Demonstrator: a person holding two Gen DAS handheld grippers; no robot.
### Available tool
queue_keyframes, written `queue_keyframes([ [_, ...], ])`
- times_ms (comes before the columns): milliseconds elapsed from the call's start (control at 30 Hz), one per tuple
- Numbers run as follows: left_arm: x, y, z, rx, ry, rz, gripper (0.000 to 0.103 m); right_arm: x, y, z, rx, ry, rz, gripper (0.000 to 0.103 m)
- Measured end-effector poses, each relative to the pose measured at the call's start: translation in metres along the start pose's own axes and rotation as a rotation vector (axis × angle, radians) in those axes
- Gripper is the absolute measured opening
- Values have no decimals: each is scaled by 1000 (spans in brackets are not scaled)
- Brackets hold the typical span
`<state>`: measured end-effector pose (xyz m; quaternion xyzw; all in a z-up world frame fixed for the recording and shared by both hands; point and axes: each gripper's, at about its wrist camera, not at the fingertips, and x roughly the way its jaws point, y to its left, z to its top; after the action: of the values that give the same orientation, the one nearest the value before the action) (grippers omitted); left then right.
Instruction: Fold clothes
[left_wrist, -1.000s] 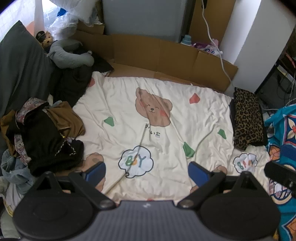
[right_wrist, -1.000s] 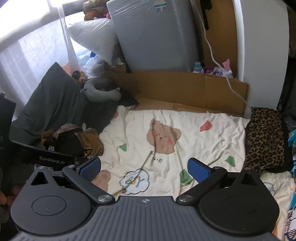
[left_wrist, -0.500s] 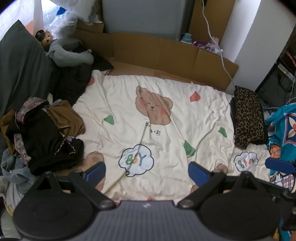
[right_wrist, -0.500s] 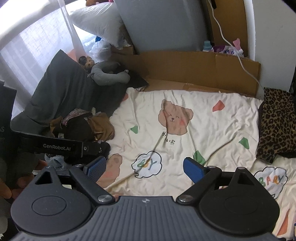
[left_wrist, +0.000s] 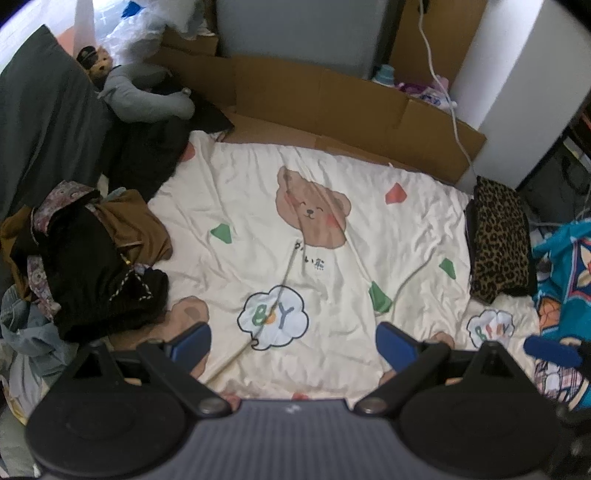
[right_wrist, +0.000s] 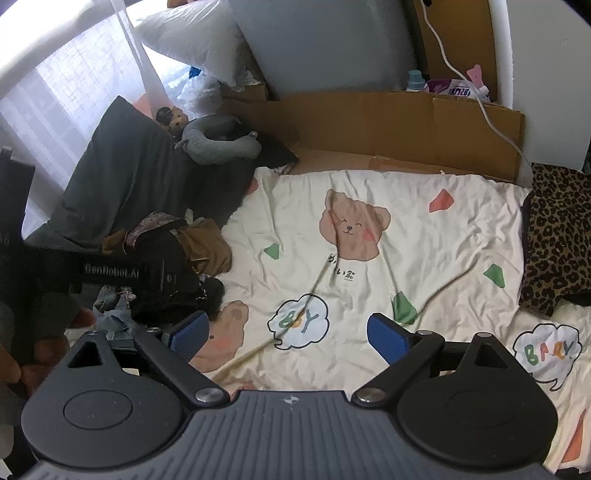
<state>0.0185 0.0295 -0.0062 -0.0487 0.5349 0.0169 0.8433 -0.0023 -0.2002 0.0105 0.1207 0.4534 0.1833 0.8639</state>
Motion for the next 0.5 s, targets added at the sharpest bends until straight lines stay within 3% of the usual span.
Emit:
queue_keyframes([
  [500, 3, 34, 33, -65, -34, -1, 97, 5, -10, 8, 34, -69, 109, 102],
])
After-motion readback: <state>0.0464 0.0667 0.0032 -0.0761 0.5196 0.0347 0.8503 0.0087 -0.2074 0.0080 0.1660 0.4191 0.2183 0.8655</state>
